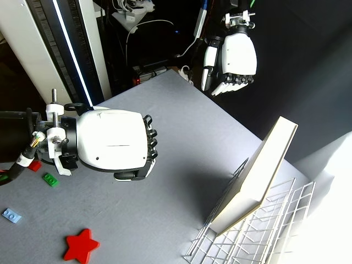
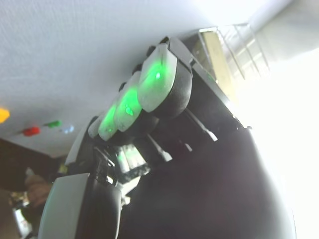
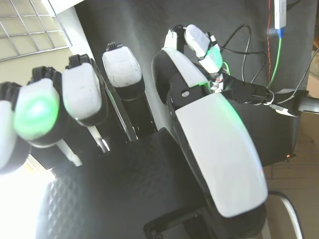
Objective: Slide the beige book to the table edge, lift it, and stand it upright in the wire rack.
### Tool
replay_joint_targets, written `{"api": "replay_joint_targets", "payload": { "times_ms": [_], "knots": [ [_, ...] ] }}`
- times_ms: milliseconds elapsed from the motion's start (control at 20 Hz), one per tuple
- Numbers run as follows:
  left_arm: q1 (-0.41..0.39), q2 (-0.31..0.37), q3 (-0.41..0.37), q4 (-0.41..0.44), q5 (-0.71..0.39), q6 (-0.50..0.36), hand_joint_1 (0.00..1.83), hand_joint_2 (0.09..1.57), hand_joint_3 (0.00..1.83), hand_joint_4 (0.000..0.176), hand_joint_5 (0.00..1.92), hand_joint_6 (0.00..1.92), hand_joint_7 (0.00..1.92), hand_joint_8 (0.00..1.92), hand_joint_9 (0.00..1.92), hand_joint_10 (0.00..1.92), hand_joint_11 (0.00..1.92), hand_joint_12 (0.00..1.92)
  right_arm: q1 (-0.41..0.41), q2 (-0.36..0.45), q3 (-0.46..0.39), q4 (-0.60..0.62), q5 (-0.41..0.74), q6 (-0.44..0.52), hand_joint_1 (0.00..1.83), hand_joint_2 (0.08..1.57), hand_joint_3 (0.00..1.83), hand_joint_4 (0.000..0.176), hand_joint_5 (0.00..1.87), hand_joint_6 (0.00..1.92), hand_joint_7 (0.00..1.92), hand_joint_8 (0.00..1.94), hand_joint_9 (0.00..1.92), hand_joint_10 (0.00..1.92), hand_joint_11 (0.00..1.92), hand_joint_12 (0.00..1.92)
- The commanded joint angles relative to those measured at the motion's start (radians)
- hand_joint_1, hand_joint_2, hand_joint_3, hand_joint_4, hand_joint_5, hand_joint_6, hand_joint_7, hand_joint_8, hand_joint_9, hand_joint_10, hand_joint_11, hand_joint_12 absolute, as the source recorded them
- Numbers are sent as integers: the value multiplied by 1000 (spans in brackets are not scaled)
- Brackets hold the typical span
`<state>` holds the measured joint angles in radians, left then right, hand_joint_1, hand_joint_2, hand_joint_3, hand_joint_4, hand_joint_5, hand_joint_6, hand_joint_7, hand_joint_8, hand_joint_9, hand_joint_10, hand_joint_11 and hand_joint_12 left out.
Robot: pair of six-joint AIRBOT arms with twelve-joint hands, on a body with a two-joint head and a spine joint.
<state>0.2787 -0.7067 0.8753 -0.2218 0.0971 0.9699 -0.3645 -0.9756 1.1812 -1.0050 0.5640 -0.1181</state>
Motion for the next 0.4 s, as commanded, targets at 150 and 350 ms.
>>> {"api": "replay_joint_targets", "payload": {
  "times_ms": [150, 350],
  "knots": [
    [-36, 6, -2, -3, -63, 0, 593, 1468, 0, 176, 1215, 1921, 1414, 1921, 1489, 1921, 1508, 1921, 10, 6, -1, 50, 68, 3, 405, 1515, 0, 36, 1213, 1921, 1319, 1941, 1361, 1921, 1411, 1921],
    [-42, 7, -7, -3, -50, 0, 689, 1437, 0, 176, 1228, 1921, 1424, 1921, 1491, 1921, 1499, 1921, 10, 6, -1, 50, 67, 3, 464, 1492, 0, 78, 1180, 1921, 1323, 1941, 1359, 1921, 1405, 1921]
  ]
}}
